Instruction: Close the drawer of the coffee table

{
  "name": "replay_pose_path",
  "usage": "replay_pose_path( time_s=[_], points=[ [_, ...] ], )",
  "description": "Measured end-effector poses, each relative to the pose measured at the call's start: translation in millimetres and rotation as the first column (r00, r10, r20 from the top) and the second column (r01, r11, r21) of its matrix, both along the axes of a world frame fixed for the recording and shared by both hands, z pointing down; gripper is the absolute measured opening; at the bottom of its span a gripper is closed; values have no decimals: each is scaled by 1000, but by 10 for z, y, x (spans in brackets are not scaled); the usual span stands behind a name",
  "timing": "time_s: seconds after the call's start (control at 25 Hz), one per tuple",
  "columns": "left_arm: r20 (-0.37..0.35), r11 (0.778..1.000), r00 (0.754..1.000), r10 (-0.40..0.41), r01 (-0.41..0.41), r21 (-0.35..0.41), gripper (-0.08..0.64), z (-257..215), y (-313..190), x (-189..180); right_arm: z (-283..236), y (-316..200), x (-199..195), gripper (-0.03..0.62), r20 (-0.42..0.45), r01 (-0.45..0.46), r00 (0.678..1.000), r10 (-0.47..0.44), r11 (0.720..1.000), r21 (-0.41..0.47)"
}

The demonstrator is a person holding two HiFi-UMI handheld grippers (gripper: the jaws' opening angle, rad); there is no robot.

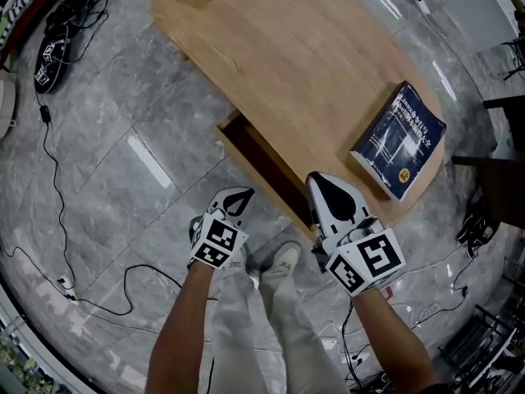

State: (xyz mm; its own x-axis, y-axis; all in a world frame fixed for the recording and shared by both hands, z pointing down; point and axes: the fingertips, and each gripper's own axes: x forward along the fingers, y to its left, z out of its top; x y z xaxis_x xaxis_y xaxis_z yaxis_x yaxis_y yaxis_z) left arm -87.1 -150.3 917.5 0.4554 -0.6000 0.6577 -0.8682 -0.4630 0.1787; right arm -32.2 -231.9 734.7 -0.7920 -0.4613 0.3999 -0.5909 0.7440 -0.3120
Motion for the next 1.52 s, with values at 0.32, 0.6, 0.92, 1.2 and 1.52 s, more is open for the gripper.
replay_pose_path(
  time_s=[0.32, 0.6, 0.92, 1.2, 1.52],
  points=[
    [-4, 1000, 1000, 16, -16, -11, 2, 30, -59, 65, 33, 3, 26, 12, 1, 0, 1000, 0, 1000, -11],
    [7, 1000, 1000, 2, -2, 0, 2, 17, -158, 79, 53, 7, 61, 12, -4, -6, 1000, 6, 1000, -6],
    [5, 1000, 1000, -15, 15, -1, 2, 28, -169, 77, 64, -6, 135, 12, -7, -19, 1000, 19, 1000, -8],
    [21, 1000, 1000, 14, -14, -3, 2, 20, -171, 73, 64, -34, 142, 12, -6, -27, 1000, 27, 1000, -8],
    [40, 999, 999, 30, -29, -21, 2, 23, -213, 93, 110, -39, 189, 12, -14, -36, 999, 36, 999, -16]
  ],
)
